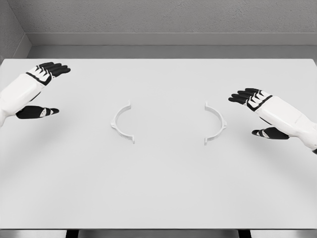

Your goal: Assemble PVC drainage pipe clamps

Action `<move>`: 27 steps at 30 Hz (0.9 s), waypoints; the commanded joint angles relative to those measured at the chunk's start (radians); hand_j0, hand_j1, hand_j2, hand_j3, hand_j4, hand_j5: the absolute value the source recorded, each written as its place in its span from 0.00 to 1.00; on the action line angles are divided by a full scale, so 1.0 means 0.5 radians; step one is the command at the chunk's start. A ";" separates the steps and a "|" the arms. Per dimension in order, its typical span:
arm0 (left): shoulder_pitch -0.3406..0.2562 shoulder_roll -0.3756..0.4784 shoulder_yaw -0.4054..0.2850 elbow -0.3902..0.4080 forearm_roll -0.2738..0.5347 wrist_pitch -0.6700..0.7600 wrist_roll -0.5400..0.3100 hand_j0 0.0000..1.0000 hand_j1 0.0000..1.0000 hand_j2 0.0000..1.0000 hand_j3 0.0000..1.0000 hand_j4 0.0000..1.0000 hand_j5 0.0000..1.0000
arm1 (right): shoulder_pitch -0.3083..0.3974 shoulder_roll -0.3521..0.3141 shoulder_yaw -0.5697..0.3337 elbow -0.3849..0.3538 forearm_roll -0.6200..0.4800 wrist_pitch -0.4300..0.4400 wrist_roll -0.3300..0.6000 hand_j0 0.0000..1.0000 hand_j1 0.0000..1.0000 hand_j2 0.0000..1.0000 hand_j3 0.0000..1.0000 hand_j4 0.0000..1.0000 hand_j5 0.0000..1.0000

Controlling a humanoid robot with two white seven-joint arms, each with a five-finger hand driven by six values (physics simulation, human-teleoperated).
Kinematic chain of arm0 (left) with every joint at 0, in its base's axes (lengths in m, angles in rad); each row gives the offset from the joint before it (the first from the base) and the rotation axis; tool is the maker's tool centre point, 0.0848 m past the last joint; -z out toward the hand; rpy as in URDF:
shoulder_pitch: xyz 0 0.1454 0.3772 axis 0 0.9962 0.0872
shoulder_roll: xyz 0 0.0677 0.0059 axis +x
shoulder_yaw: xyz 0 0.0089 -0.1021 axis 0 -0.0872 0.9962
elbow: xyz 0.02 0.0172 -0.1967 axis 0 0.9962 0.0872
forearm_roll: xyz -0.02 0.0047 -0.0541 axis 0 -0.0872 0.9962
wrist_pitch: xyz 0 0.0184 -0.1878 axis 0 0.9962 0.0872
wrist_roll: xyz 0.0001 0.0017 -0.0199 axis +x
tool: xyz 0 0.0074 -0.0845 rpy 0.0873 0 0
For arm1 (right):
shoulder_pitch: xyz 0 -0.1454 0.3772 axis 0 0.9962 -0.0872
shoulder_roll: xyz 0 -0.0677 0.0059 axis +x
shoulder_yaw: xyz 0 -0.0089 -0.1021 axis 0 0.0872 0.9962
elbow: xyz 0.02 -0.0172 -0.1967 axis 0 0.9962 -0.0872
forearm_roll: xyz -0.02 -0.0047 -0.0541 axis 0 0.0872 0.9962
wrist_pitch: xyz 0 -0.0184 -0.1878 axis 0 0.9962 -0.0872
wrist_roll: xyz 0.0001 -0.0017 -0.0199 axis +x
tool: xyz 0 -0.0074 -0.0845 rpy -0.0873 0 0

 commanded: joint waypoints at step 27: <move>-0.316 -0.511 -0.444 0.394 -0.143 0.001 0.001 1.00 1.00 1.00 1.00 1.00 1.00 | -0.561 0.418 0.380 0.556 0.790 0.212 -0.007 1.00 1.00 1.00 1.00 1.00 1.00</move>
